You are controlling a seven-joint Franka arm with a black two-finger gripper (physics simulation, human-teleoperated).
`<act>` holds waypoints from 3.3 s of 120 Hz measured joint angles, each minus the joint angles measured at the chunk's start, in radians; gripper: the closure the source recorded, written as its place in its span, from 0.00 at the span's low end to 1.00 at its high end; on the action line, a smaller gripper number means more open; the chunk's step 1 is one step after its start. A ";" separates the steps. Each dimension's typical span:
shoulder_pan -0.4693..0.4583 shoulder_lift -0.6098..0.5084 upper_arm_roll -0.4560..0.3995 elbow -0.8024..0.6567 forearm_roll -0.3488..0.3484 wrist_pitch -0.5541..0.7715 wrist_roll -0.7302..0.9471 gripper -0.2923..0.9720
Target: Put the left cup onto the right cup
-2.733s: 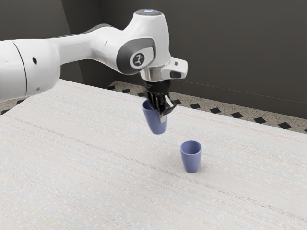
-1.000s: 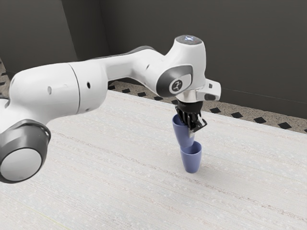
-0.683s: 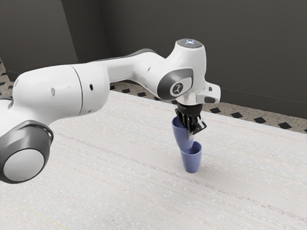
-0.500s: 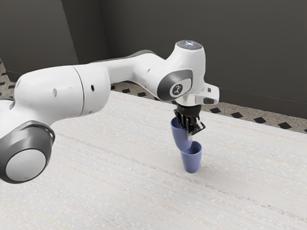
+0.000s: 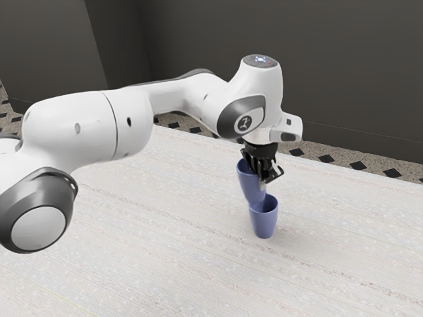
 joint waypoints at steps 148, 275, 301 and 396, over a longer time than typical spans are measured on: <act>-0.033 0.030 -0.006 0.008 -0.009 0.029 -0.002 0.80; -0.034 -0.145 -0.006 -0.119 -0.017 0.035 0.017 0.24; -0.015 -0.237 -0.006 -0.199 -0.019 0.027 0.019 0.23; 0.222 -0.387 -0.007 -0.244 -0.016 -0.092 0.044 0.23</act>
